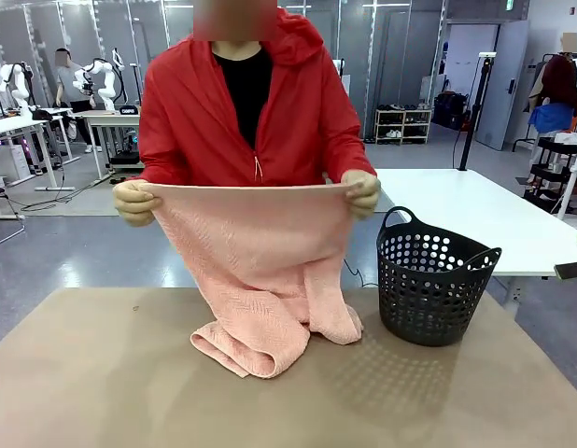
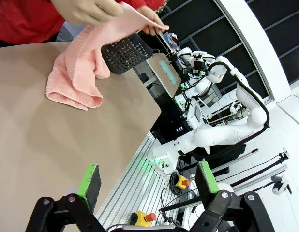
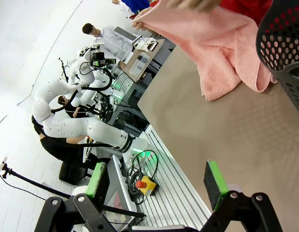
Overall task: Fold the towel.
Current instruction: Grab the top end of the 100 cm Hotel Towel extended by the human.
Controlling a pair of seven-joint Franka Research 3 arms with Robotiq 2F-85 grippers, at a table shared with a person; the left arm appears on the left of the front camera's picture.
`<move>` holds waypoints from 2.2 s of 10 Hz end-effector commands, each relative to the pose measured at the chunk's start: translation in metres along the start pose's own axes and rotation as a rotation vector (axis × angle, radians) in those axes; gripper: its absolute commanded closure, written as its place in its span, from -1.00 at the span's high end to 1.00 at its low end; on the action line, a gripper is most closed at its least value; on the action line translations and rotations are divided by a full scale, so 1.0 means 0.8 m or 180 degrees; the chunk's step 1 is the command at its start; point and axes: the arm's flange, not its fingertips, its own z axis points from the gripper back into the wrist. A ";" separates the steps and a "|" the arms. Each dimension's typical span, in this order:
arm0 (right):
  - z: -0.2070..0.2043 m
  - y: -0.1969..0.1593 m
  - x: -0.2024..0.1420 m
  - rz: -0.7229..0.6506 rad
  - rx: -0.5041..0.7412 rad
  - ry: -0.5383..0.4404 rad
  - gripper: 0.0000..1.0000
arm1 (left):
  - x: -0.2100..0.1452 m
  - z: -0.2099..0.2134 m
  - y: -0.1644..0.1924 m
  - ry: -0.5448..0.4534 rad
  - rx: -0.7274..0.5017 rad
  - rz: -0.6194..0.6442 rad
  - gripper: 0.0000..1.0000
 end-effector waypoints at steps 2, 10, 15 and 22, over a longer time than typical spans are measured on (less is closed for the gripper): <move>0.001 -0.002 0.002 0.0067 0.0050 -0.0024 1.00 | -0.001 0.001 0.001 0.0000 -0.0053 -0.0072 1.00; 0.004 0.065 0.029 0.0792 -0.0702 0.0359 1.00 | 0.040 -0.006 -0.084 0.0561 0.1120 -0.1109 1.00; -0.133 0.258 0.114 0.2524 -0.1623 0.1632 1.00 | 0.117 -0.150 -0.272 0.1561 0.2393 -0.3634 1.00; -0.258 0.317 0.126 0.3218 -0.2052 0.2117 1.00 | 0.105 -0.287 -0.337 0.2383 0.2471 -0.4674 1.00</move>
